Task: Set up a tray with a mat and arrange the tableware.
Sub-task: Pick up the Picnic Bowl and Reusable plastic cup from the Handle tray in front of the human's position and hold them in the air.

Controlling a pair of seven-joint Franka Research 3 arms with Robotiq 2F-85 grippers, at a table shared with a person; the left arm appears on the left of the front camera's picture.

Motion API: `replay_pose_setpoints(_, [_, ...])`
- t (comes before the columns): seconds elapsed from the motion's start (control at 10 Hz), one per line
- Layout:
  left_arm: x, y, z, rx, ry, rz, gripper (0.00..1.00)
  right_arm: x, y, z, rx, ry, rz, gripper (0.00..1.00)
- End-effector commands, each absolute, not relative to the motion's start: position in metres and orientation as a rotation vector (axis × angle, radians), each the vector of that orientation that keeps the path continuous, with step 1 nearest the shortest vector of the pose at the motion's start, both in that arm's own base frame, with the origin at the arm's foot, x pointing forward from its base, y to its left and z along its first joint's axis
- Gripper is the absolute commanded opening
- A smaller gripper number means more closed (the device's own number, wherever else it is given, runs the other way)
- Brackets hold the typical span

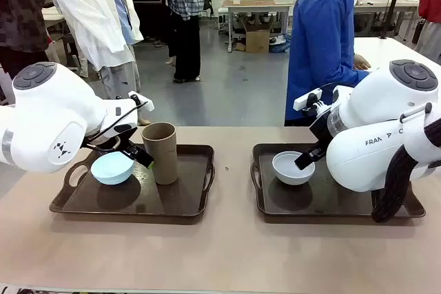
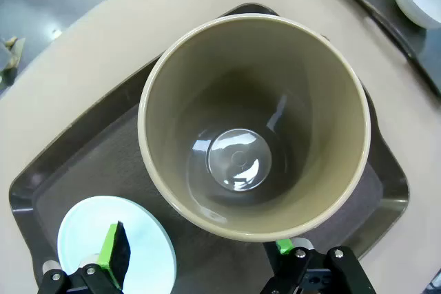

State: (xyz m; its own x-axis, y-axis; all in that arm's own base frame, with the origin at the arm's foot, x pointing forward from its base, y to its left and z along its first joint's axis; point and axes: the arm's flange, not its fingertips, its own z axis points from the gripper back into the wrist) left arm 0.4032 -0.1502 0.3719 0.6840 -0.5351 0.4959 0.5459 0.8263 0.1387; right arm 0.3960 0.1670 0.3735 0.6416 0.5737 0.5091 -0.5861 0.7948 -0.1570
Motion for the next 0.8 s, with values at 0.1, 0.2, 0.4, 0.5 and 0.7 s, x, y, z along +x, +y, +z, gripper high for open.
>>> replay_pose_setpoints(0.1, [0.4032,-0.1503,0.3721,-0.021,-0.551,-0.606,1.0,0.3959,0.167,0.3735,0.023,-0.572,0.661,1.0])
replay_pose_setpoints(0.2, [0.4032,-0.1503,0.3721,-0.021,-0.551,-0.606,1.0,0.3959,0.167,0.3735,0.023,-0.572,0.661,1.0])
replay_pose_setpoints(0.4, [0.4032,-0.1503,0.3721,-0.021,-0.551,-0.606,1.0,0.3959,0.167,0.3735,0.023,-0.572,0.661,1.0])
replay_pose_setpoints(0.5, [0.4032,-0.1503,0.3721,-0.021,-0.551,-0.606,1.0,0.3959,0.167,0.3735,0.023,-0.572,0.661,1.0])
replay_pose_setpoints(0.7, [0.4032,-0.1503,0.3721,-0.021,-0.551,-0.606,1.0,0.3959,0.167,0.3735,0.023,-0.572,0.661,1.0])
